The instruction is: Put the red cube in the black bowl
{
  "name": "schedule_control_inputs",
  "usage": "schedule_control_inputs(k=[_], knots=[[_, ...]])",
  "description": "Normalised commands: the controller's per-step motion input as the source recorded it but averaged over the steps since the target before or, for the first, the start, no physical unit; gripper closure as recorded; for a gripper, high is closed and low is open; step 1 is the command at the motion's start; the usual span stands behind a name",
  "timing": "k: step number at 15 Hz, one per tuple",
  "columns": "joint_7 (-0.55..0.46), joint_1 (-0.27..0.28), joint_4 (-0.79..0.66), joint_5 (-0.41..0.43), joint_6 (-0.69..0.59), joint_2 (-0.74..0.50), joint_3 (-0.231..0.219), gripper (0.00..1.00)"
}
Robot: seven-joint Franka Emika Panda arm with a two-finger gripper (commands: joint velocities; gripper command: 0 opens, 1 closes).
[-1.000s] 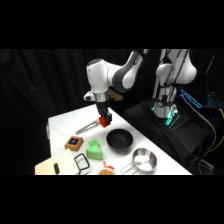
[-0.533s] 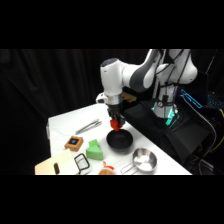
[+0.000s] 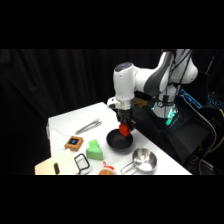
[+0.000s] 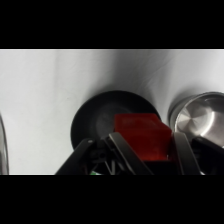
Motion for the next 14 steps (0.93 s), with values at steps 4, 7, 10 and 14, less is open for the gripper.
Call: schedule_control_inputs(k=[4,7,10,14], knots=[[0.01,0.017,-0.11,0.055,0.43,0.12,0.024,0.75],[-0.03,-0.003,-0.02,0.064,0.46,0.17,0.022,0.75],[0.06,0.014,0.01,-0.047,0.35,0.15,-0.024,0.35],[0.15,0.060,0.02,-0.165,0.23,0.07,-0.109,0.03]])
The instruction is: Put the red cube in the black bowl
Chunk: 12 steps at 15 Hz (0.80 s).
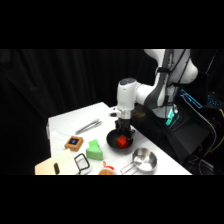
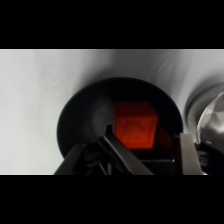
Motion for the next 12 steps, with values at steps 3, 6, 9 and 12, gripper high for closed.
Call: schedule_control_inputs(k=[3,6,9,12], knots=[[0.17,0.080,0.03,-0.180,0.14,0.01,-0.139,0.00],[0.17,0.087,0.04,-0.141,-0.06,-0.09,-0.104,0.00],[0.10,0.048,0.04,-0.018,-0.38,-0.29,-0.009,0.00],[0.01,-0.017,0.08,0.115,-0.56,-0.38,0.064,0.00]])
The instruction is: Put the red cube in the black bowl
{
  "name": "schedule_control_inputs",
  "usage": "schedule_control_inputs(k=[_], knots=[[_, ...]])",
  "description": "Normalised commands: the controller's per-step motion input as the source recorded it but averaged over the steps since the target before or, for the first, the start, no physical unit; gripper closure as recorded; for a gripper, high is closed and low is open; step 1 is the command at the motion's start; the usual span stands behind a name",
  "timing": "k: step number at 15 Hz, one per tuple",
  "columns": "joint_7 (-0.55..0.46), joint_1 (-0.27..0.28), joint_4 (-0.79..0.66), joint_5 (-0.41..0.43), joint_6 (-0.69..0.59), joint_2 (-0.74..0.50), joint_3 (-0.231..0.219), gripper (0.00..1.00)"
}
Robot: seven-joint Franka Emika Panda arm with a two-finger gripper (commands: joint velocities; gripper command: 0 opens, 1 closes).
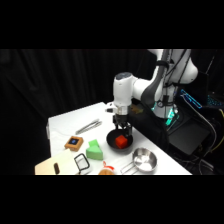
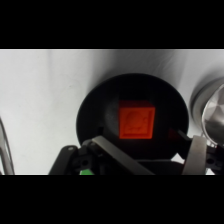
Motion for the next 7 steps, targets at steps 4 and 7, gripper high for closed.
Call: schedule_control_inputs(k=[4,7], knots=[[0.01,-0.041,0.17,0.098,-0.52,-0.27,0.037,0.00],[-0.05,-0.066,0.22,0.158,-0.45,-0.12,0.022,0.00]])
